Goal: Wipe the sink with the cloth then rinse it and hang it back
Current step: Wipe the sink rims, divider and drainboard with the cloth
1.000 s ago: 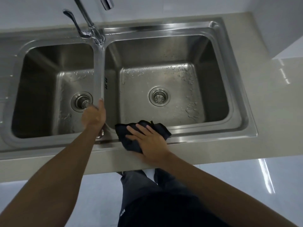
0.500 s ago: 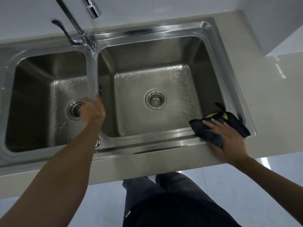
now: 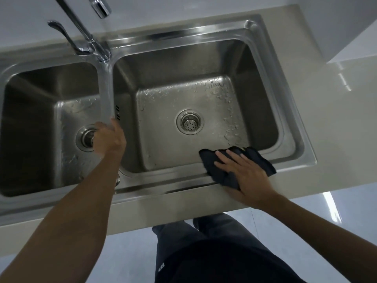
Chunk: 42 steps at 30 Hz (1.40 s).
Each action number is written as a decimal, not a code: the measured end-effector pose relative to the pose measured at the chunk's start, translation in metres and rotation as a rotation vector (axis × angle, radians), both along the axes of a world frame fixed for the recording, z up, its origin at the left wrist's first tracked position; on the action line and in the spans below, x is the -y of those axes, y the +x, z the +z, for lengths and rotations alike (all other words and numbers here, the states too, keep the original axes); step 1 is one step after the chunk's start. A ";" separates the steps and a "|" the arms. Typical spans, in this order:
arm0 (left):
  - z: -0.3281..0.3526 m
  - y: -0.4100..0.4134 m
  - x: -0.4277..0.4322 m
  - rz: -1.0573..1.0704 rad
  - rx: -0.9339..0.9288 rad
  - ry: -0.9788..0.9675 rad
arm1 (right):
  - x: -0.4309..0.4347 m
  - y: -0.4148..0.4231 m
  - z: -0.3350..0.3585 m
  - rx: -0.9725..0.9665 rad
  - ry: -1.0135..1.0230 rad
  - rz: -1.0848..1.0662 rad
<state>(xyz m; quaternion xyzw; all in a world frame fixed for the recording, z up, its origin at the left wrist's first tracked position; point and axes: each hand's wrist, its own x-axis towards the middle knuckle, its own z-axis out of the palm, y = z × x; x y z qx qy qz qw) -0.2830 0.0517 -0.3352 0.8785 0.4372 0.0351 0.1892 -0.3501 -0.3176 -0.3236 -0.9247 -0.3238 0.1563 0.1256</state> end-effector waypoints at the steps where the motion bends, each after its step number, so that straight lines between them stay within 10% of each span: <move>1: 0.000 0.000 0.000 -0.003 0.002 0.003 | 0.016 0.003 0.001 0.010 -0.033 -0.046; 8: 0.000 -0.001 0.001 -0.016 0.004 0.001 | 0.059 0.035 0.003 0.042 -0.276 -0.587; 27: 0.002 0.000 -0.001 -0.007 0.021 -0.036 | 0.042 0.018 0.008 0.182 -0.111 -0.752; 42: 0.003 -0.002 0.000 -0.012 0.020 -0.035 | 0.019 0.001 0.013 0.232 -0.061 -0.374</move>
